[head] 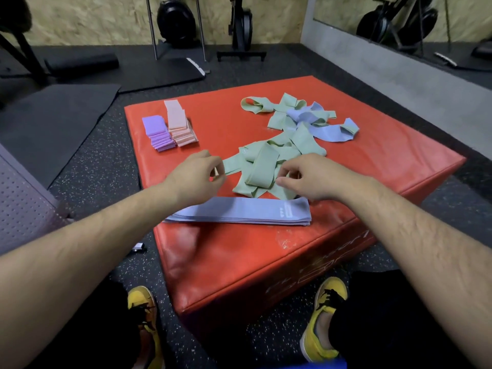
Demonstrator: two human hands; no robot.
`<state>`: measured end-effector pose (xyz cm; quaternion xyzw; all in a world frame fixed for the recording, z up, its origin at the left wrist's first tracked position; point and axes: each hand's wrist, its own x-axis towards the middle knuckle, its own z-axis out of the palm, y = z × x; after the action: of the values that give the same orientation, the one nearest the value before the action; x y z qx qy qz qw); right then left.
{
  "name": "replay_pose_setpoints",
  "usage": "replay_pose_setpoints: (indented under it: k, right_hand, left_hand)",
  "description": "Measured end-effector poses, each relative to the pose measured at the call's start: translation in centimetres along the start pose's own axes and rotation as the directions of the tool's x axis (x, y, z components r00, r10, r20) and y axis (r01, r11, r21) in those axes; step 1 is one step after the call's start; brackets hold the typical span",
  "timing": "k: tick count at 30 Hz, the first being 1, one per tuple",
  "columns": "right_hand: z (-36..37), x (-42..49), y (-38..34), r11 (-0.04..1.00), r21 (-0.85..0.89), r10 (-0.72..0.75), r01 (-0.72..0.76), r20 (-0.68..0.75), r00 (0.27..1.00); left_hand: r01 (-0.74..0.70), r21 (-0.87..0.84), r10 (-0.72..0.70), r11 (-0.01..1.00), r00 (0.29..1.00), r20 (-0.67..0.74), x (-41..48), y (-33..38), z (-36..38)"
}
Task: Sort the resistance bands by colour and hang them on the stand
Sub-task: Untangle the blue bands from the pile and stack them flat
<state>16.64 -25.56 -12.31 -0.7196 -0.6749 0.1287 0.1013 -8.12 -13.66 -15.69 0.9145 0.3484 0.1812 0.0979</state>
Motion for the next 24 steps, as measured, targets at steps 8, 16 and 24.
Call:
replay_pose_setpoints:
  k: [8,16,24]
  right_hand:
    - [-1.9,2.7,1.4,0.998,0.047,0.043,-0.04,-0.062,0.997]
    - [-3.9,6.0,8.3,0.964,0.158,0.236,-0.214,-0.134,0.963]
    - [-2.0,9.4,14.4,0.919,0.138,0.392,-0.369,-0.209,0.896]
  left_hand:
    - [-0.056,-0.072,0.055,0.996,0.998,-0.016,7.0,4.8,1.7]
    - [-0.055,-0.1,0.065,0.993,0.993,0.099,16.5,8.7,4.0]
    - [-0.008,0.031,0.002,0.999,0.979,0.205,28.1,11.4,8.7]
